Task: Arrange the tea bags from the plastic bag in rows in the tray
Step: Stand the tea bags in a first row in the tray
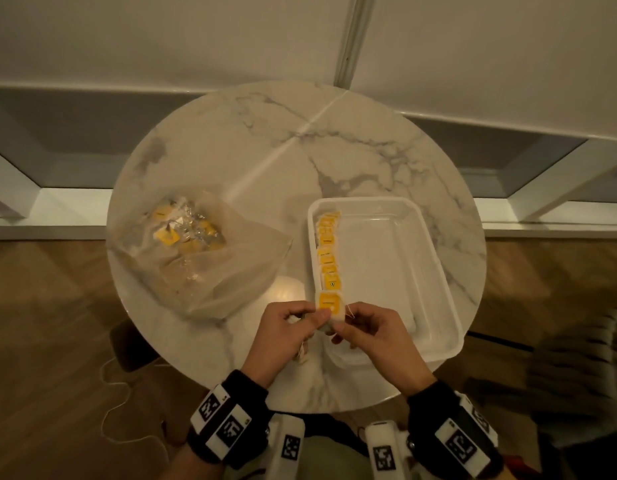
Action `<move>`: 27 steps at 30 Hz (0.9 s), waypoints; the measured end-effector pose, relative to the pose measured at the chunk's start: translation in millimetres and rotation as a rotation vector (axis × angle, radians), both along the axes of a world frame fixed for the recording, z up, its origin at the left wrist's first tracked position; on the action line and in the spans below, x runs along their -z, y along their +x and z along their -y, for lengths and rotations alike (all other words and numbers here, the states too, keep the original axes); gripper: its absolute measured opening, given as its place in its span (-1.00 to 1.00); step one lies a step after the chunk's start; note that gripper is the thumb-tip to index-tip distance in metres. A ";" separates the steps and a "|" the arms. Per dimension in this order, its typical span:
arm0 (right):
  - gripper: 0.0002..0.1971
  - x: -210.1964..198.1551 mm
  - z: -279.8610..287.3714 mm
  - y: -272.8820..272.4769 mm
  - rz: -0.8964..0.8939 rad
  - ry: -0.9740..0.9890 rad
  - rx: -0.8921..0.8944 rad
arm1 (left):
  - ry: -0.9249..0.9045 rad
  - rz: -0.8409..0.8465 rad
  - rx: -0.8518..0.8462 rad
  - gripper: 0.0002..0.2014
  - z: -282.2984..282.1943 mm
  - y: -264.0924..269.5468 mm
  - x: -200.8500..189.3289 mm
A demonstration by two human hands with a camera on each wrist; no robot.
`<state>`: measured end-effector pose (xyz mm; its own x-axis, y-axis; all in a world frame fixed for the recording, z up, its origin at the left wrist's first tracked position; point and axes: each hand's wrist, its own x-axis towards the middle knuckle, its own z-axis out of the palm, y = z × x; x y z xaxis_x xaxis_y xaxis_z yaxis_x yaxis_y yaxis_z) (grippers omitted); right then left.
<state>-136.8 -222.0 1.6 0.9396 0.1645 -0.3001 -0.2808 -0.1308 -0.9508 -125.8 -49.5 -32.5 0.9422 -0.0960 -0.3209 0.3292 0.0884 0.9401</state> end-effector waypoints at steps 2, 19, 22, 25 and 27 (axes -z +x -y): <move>-0.93 0.3 1.1 0.4 -0.001 -0.053 -0.012 | 0.016 0.012 0.024 -0.85 0.7 0.2 0.8; -0.75 34.1 34.4 -15.3 0.190 -0.585 -0.651 | 0.319 -0.027 -0.117 -0.77 20.5 7.7 3.8; -0.73 35.3 31.5 -15.4 0.204 -0.554 -0.769 | 0.393 -0.068 -0.151 -0.76 19.4 -2.8 6.7; -0.73 32.5 35.7 -13.2 0.143 -0.469 -0.750 | 0.461 -0.089 -0.147 -0.80 15.4 -13.8 6.8; -0.75 30.1 41.6 -4.0 0.104 -0.459 -0.616 | 0.484 -0.069 -0.127 -0.84 12.2 -20.1 5.0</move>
